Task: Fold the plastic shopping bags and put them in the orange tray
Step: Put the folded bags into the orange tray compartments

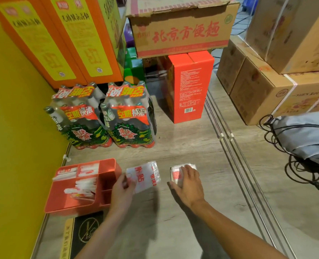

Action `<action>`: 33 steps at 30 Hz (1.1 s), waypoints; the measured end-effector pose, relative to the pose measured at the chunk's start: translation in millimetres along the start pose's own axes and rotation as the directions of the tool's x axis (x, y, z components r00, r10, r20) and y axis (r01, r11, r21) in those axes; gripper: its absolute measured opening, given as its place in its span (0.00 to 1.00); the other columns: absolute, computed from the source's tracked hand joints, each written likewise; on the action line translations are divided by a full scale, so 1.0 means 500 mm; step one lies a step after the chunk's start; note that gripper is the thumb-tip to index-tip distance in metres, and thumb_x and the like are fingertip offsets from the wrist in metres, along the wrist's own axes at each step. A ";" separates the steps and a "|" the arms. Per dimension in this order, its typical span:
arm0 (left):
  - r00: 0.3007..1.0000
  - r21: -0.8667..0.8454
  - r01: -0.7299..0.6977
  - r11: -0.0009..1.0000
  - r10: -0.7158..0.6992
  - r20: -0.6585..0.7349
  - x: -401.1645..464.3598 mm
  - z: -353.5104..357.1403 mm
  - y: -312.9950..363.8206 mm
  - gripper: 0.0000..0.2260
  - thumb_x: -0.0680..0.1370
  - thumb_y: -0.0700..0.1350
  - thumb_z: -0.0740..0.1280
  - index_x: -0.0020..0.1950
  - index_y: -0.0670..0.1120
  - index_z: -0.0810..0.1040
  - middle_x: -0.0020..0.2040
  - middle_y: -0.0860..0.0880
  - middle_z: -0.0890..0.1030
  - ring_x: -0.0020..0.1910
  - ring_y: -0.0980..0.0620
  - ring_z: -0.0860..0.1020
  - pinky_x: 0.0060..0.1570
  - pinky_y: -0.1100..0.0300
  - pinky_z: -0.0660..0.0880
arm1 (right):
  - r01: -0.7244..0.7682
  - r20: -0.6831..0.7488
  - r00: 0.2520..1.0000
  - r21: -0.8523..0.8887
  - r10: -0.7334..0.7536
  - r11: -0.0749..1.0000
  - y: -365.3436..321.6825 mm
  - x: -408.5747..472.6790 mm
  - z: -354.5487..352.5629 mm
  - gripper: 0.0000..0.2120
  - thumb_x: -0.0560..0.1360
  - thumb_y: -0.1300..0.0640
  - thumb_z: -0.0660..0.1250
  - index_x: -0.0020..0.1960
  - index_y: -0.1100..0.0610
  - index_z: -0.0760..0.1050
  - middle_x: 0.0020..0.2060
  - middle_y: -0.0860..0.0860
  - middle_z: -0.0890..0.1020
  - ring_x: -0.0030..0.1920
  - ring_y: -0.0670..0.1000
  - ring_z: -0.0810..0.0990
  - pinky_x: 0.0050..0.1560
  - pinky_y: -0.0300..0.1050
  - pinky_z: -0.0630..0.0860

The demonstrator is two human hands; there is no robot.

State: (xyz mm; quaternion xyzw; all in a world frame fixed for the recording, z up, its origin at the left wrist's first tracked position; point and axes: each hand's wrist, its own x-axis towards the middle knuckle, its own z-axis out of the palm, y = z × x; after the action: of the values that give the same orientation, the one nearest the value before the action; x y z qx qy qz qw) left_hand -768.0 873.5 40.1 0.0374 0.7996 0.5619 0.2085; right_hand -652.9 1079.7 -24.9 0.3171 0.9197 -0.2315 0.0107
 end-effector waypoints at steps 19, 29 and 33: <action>0.994 -0.057 -0.110 0.992 0.111 0.010 -0.027 -0.074 0.024 0.06 0.81 0.40 0.68 0.55 0.50 0.80 0.51 0.59 0.83 0.51 0.64 0.82 0.48 0.69 0.79 | 0.127 0.037 0.992 -0.240 -0.122 0.962 0.008 0.006 -0.054 0.29 0.81 0.63 0.63 0.79 0.49 0.59 0.79 0.48 0.61 0.78 0.49 0.61 0.77 0.43 0.58; 0.981 -0.067 -0.167 0.984 0.160 -0.110 -0.019 -0.269 0.020 0.09 0.81 0.46 0.68 0.61 0.51 0.77 0.54 0.56 0.82 0.49 0.55 0.84 0.38 0.64 0.81 | 0.196 -0.187 0.969 0.183 -0.162 0.963 -0.165 0.004 -0.129 0.27 0.80 0.61 0.67 0.74 0.43 0.66 0.56 0.53 0.84 0.50 0.56 0.83 0.51 0.53 0.83; 0.956 -0.127 -0.221 0.967 0.190 -0.224 -0.026 -0.383 0.017 0.05 0.80 0.45 0.69 0.55 0.52 0.78 0.48 0.54 0.85 0.47 0.61 0.83 0.39 0.67 0.79 | 0.307 -0.205 0.947 0.362 -0.246 0.880 -0.303 -0.010 -0.098 0.20 0.81 0.60 0.66 0.70 0.45 0.71 0.53 0.51 0.84 0.50 0.54 0.84 0.48 0.52 0.83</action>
State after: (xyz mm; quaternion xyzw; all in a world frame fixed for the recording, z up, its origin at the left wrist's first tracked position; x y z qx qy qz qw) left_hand -829.4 703.6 105.6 0.0451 0.7642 0.6401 0.0654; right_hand -731.6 993.3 83.2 0.1947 0.8891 -0.3837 -0.1562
